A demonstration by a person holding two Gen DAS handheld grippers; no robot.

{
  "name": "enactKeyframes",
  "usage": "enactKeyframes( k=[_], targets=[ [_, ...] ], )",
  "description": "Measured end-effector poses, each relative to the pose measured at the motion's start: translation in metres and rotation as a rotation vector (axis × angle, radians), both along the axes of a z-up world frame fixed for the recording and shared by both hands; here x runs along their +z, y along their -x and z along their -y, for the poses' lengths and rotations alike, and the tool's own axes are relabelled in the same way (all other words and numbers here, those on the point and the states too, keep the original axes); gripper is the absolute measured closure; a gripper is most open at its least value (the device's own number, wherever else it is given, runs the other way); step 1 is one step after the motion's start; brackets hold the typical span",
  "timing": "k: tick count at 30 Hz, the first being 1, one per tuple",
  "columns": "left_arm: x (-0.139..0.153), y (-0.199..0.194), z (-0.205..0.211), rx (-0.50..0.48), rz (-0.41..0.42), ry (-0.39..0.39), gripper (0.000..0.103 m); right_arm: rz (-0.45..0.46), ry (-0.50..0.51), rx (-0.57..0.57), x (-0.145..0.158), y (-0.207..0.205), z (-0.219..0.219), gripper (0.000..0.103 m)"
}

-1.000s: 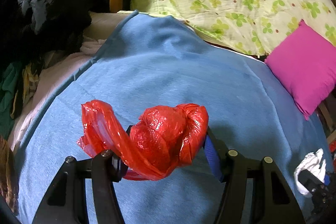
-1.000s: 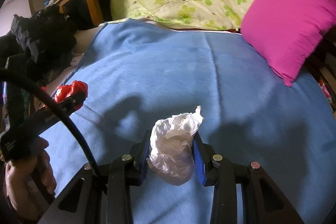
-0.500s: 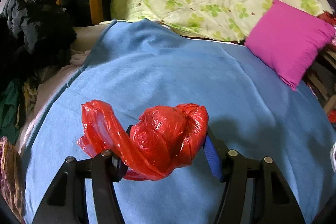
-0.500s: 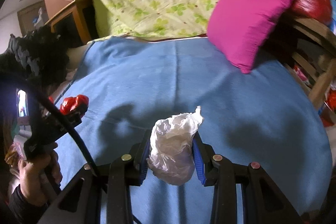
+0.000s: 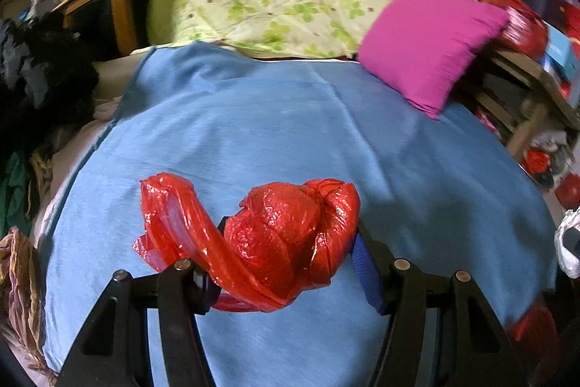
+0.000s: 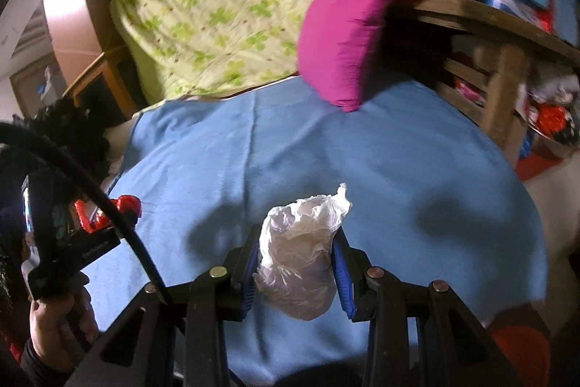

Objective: Collect trash
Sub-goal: 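Carry the red bag and white tissue in both tools over the red basket, then open the right tool to drop the tissue while the left tool drops the red bag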

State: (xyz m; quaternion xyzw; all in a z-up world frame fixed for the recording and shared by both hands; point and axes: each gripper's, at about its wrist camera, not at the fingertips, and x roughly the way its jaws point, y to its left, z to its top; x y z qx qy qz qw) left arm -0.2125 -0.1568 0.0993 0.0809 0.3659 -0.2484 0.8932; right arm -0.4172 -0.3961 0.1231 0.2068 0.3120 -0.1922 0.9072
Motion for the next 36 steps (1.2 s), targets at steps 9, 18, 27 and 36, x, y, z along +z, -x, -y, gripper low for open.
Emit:
enactKeyframes(
  k=[9, 18, 27, 36],
  targets=[
    [0.017, 0.069, 0.05, -0.177, 0.005, -0.011, 0.039, -0.012, -0.05, -0.226, -0.02, 0.132, 0.05, 0.064],
    [0.029, 0.145, 0.11, -0.397, -0.034, 0.007, 0.039, -0.117, -0.101, -0.427, -0.066, 0.236, 0.088, 0.064],
    [0.03, 0.207, 0.151, -0.546, -0.03, -0.027, 0.039, -0.17, -0.177, -0.501, -0.106, 0.267, 0.106, 0.064],
    [0.028, 0.232, 0.167, -0.606, -0.017, -0.049, 0.039, -0.204, -0.24, -0.524, -0.131, 0.284, 0.097, 0.064]
  ],
)
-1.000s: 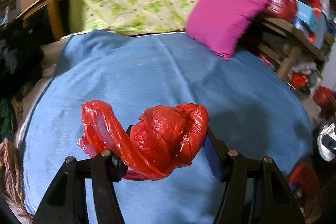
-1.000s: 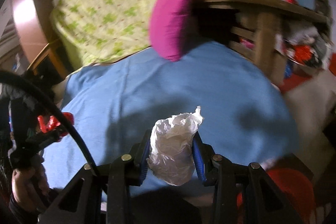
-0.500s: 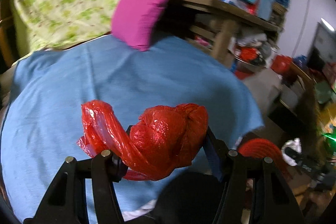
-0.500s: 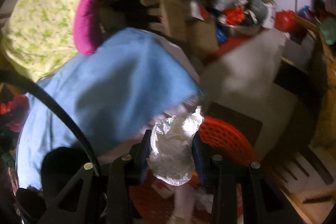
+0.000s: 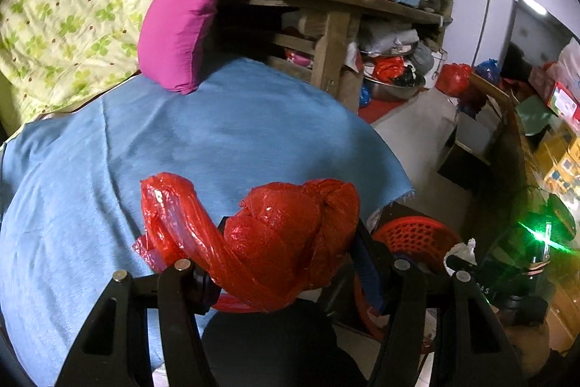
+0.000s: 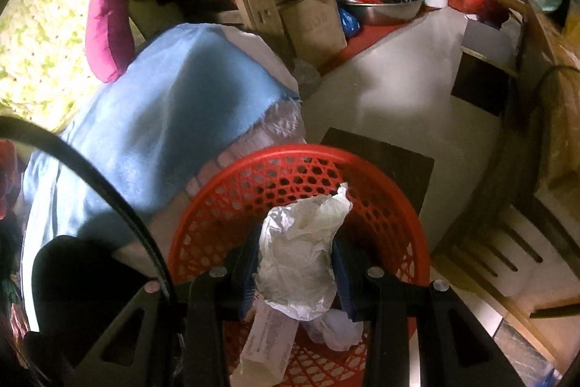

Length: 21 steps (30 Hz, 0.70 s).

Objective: Collect trash
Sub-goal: 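Open the right tool to drop the tissue while the left tool drops the red bag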

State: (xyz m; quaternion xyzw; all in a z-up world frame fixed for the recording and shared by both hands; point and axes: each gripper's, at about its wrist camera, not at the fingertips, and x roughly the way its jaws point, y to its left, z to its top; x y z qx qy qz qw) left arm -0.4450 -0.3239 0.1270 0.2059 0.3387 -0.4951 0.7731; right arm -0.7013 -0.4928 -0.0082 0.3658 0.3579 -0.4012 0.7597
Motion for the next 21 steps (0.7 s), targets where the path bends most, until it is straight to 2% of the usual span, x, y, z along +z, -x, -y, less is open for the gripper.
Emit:
enactKeyframes(
  k=[5, 6, 7, 10, 12, 21],
  targets=[
    [-0.002, 0.005, 0.003, -0.011, 0.001, -0.005, 0.039, -0.006, -0.022, -0.001, -0.007, 0.0, -0.001, 0.063],
    [-0.002, 0.006, 0.003, -0.013, 0.001, -0.006, 0.039, -0.006, -0.028, -0.003, -0.008, 0.0, -0.001, 0.06],
    [-0.002, 0.006, 0.004, -0.015, 0.001, -0.008, 0.039, -0.006, -0.042, -0.006, -0.011, 0.0, 0.0, 0.05],
    [-0.005, 0.008, 0.006, -0.023, -0.002, -0.013, 0.039, -0.005, -0.045, -0.013, -0.012, 0.001, 0.0, 0.045],
    [-0.006, 0.01, 0.008, -0.026, -0.003, -0.018, 0.039, -0.003, -0.046, -0.023, -0.011, 0.003, 0.001, 0.039],
    [-0.019, 0.039, 0.033, -0.111, -0.04, -0.053, 0.039, 0.03, 0.046, -0.04, 0.025, 0.02, -0.01, 0.038]
  ],
)
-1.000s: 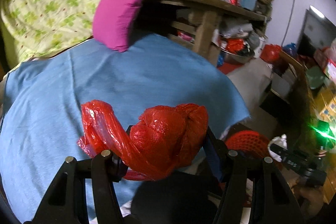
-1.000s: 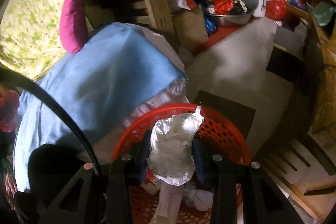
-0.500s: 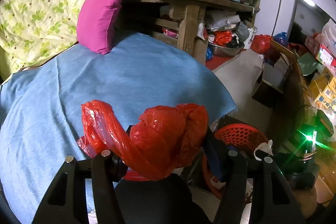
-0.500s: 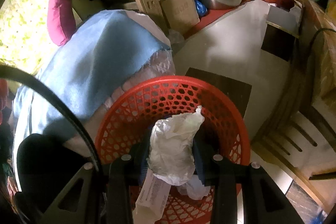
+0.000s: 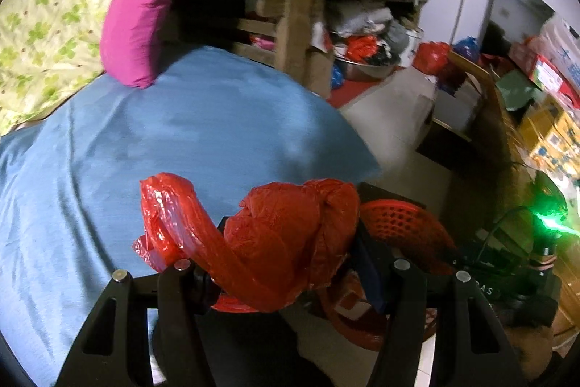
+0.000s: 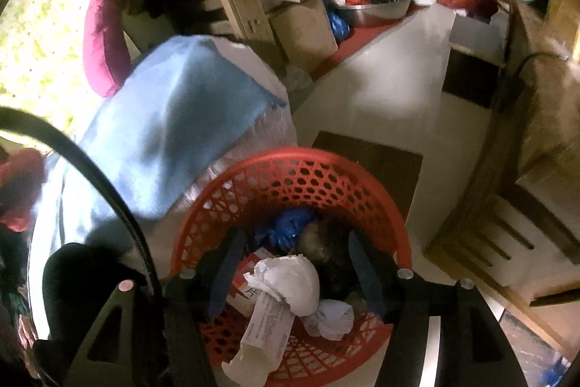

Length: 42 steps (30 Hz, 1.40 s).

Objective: Collect trash

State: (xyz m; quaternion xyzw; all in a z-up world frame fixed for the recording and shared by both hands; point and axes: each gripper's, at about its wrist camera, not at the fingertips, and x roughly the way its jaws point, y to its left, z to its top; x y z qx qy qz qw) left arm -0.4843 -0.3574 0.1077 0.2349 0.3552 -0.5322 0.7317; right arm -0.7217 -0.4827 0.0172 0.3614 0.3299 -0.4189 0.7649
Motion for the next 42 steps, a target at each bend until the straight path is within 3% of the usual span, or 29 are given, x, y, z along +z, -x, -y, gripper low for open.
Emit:
enactKeyframes(
  k=[9, 20, 22, 25, 29, 32, 38, 42],
  targets=[
    [-0.037, 0.056, 0.05, -0.142, -0.041, -0.123, 0.038, 0.071, 0.109, -0.062, 0.041, 0.034, -0.011, 0.038],
    [-0.071, 0.068, 0.066, -0.192, -0.076, -0.242, 0.031, 0.081, 0.175, -0.124, 0.062, 0.066, -0.014, 0.038],
    [-0.072, 0.068, 0.066, -0.194, -0.078, -0.25, 0.023, 0.076, 0.177, -0.119, 0.062, 0.066, -0.015, 0.038],
    [-0.069, 0.068, 0.064, -0.188, -0.095, -0.233, 0.014, 0.077, 0.177, -0.117, 0.063, 0.066, -0.016, 0.038],
    [-0.06, 0.064, 0.06, -0.196, -0.115, -0.2, 0.014, 0.08, 0.186, -0.117, 0.067, 0.067, -0.019, 0.038],
    [-0.046, 0.058, 0.051, -0.194, -0.127, -0.133, 0.014, 0.077, 0.199, -0.105, 0.069, 0.062, -0.021, 0.038],
    [-0.007, 0.041, 0.018, -0.12, -0.023, -0.005, 0.014, 0.07, 0.21, -0.035, 0.073, 0.039, -0.037, 0.038],
    [-0.001, 0.033, 0.003, -0.112, -0.071, 0.008, 0.014, 0.06, 0.2, 0.001, 0.07, 0.029, -0.053, 0.038]
  ],
)
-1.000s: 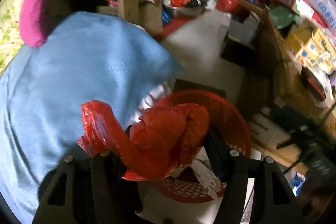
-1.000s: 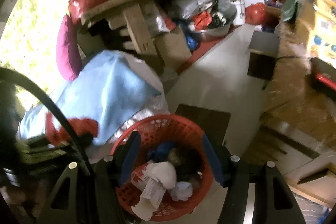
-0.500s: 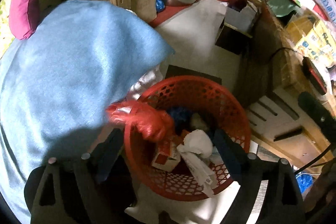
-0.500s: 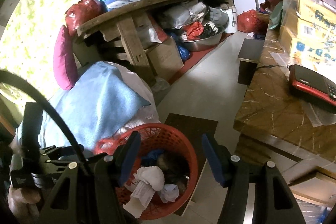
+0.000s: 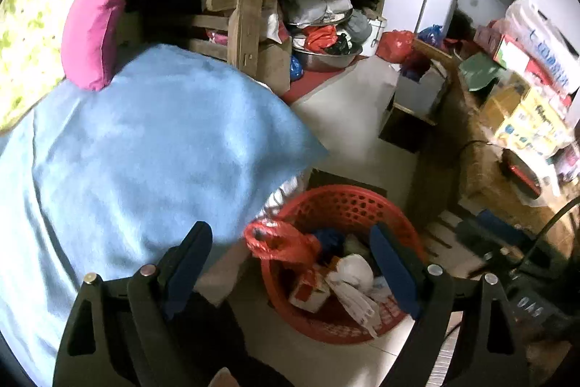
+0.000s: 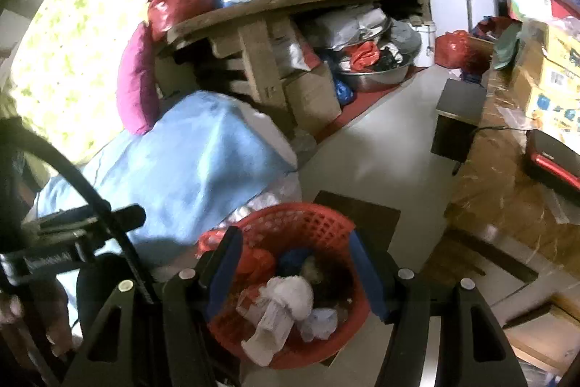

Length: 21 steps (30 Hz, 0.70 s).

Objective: Collect trash

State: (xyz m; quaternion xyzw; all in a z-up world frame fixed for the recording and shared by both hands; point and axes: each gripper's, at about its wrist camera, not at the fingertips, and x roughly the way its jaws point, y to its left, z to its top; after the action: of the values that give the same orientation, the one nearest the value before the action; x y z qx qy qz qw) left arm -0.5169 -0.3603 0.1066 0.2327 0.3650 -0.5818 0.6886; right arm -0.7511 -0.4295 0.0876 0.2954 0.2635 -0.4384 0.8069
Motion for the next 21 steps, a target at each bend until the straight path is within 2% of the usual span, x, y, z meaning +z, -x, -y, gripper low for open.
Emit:
enactKeyframes(
  k=[8, 14, 21],
  targets=[
    [0.002, 0.001, -0.034, 0.037, 0.021, 0.011, 0.014, -0.073, -0.011, 0.025, -0.008, -0.011, -0.039, 0.037],
    [0.003, 0.003, -0.05, 0.031, 0.02, 0.022, 0.014, -0.094, -0.026, 0.031, -0.012, -0.012, -0.051, 0.034],
    [0.006, 0.006, -0.053, 0.05, 0.067, 0.02, 0.014, -0.101, -0.01, 0.035, -0.007, -0.014, -0.054, 0.034]
  ],
)
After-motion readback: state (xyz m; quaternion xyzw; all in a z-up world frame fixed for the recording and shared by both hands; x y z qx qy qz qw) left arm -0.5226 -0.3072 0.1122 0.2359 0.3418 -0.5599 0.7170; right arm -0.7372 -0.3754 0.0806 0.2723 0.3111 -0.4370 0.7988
